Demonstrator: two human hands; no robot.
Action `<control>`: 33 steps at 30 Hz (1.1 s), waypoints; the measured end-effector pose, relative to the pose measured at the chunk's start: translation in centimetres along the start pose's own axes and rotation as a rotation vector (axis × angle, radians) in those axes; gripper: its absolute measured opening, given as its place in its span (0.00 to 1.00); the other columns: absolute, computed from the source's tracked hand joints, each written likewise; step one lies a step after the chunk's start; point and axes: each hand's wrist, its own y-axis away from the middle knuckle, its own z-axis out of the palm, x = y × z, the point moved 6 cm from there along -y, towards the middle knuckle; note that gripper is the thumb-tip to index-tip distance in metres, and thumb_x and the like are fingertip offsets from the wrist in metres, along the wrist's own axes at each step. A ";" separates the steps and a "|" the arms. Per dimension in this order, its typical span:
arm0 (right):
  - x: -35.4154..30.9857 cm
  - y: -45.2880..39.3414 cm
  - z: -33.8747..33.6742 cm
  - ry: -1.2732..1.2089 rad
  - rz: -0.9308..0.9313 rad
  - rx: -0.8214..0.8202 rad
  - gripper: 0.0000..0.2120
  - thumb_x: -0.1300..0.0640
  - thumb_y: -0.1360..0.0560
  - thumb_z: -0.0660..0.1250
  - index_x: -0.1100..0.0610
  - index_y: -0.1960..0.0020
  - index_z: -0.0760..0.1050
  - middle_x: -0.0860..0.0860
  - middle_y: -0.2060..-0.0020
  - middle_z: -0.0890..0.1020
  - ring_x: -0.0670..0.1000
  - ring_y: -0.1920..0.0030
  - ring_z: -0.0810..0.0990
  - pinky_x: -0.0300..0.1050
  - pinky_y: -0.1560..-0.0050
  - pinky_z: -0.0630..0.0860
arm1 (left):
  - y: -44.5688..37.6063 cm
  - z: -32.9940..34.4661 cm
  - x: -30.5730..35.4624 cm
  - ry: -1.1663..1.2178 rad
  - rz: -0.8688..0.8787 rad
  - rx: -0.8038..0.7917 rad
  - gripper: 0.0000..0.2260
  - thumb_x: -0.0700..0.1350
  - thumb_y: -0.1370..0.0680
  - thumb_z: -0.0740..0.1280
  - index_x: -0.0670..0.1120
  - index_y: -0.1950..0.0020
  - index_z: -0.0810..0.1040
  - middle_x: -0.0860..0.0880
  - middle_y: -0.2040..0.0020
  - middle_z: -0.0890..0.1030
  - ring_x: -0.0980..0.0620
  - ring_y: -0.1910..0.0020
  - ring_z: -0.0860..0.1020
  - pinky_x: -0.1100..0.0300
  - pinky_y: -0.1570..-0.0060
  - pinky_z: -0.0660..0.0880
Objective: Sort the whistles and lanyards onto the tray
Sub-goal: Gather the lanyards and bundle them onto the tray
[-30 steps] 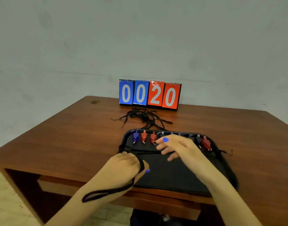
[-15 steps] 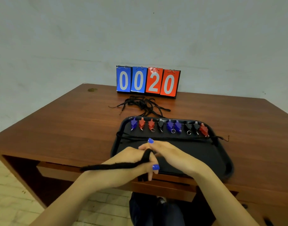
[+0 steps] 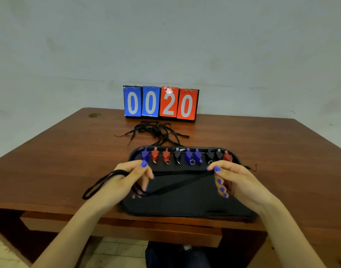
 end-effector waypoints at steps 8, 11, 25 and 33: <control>0.1 -2.4 -9.2 0.157 -0.085 0.446 0.08 0.66 0.25 0.64 0.57 0.56 0.80 0.52 0.73 0.76 0.45 0.76 0.69 0.35 0.78 0.62 | -3.6 -5.0 -6.0 -0.287 -0.051 0.345 0.11 0.43 0.21 0.60 0.49 0.60 0.80 0.52 0.61 0.81 0.64 0.61 0.78 0.70 0.59 0.71; 0.2 -3.1 -11.3 0.348 -0.149 0.565 0.06 0.66 0.27 0.68 0.56 0.59 0.80 0.53 0.69 0.80 0.48 0.69 0.75 0.37 0.68 0.69 | -4.2 -5.6 -7.8 -0.341 -0.055 0.299 0.11 0.40 0.24 0.65 0.51 0.64 0.82 0.57 0.59 0.83 0.59 0.61 0.80 0.67 0.61 0.73; 1.7 -3.4 -11.5 1.056 -0.171 0.559 0.16 0.57 0.26 0.67 0.35 0.57 0.72 0.33 0.60 0.76 0.43 0.54 0.77 0.49 0.39 0.66 | -5.0 -5.3 -9.1 -0.768 0.052 0.231 0.15 0.44 0.31 0.73 0.65 0.64 0.75 0.60 0.59 0.72 0.57 0.57 0.67 0.60 0.57 0.61; 2.5 -3.0 -12.7 0.921 -0.188 0.561 0.16 0.61 0.25 0.66 0.38 0.56 0.74 0.41 0.57 0.77 0.45 0.53 0.72 0.45 0.51 0.71 | -5.3 -4.9 -10.0 -0.612 -0.083 0.143 0.08 0.44 0.29 0.72 0.59 0.59 0.78 0.55 0.58 0.75 0.60 0.54 0.68 0.67 0.57 0.63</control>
